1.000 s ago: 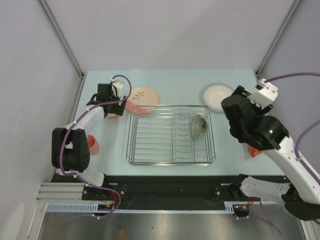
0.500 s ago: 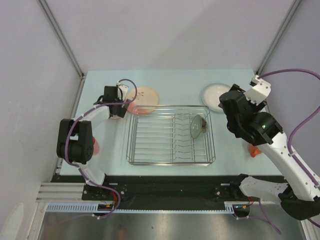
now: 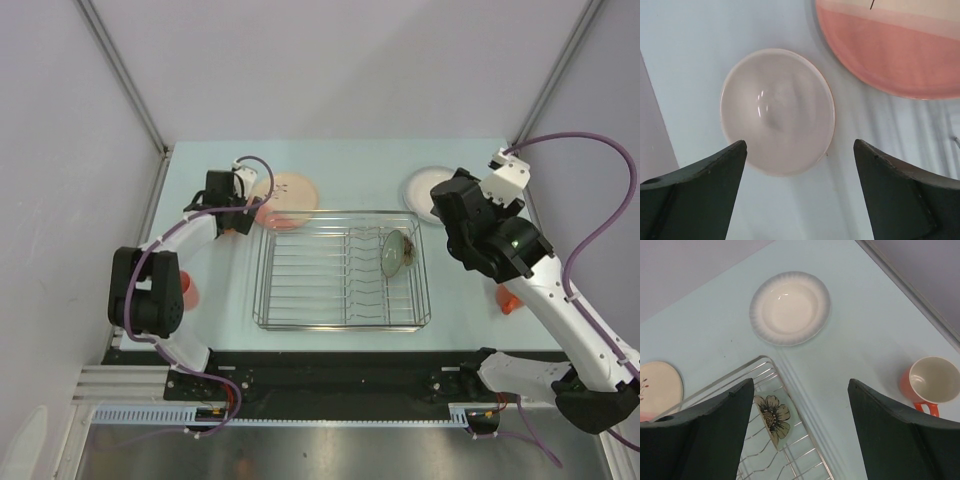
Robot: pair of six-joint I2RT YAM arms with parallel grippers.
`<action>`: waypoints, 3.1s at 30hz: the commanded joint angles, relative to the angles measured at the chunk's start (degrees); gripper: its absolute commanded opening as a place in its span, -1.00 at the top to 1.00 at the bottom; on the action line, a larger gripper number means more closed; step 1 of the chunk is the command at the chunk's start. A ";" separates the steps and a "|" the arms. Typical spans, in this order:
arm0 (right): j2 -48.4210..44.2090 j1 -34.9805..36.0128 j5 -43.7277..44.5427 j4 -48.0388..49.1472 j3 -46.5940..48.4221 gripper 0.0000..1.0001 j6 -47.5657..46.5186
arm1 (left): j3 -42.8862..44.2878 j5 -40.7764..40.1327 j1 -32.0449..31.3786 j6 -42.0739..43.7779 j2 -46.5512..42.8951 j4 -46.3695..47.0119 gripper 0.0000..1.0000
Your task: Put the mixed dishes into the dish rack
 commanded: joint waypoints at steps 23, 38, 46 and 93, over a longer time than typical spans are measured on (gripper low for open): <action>-2.15 -0.10 -0.03 -0.32 -1.71 -0.55 1.31 | 1.70 -3.77 -0.29 4.49 7.21 4.93 -0.17; -1.46 -0.01 0.76 1.34 -2.94 -0.50 -0.45 | 6.08 0.34 -0.03 2.65 -4.71 -4.54 0.99; 1.18 -0.18 6.03 1.08 -3.64 -0.42 2.53 | 40.95 29.84 0.41 -1.31 -10.45 -46.13 0.99; -19.47 -8.18 5.95 -9.64 -5.49 -0.37 7.20 | 22.44 56.44 -47.67 -75.23 10.37 23.31 0.99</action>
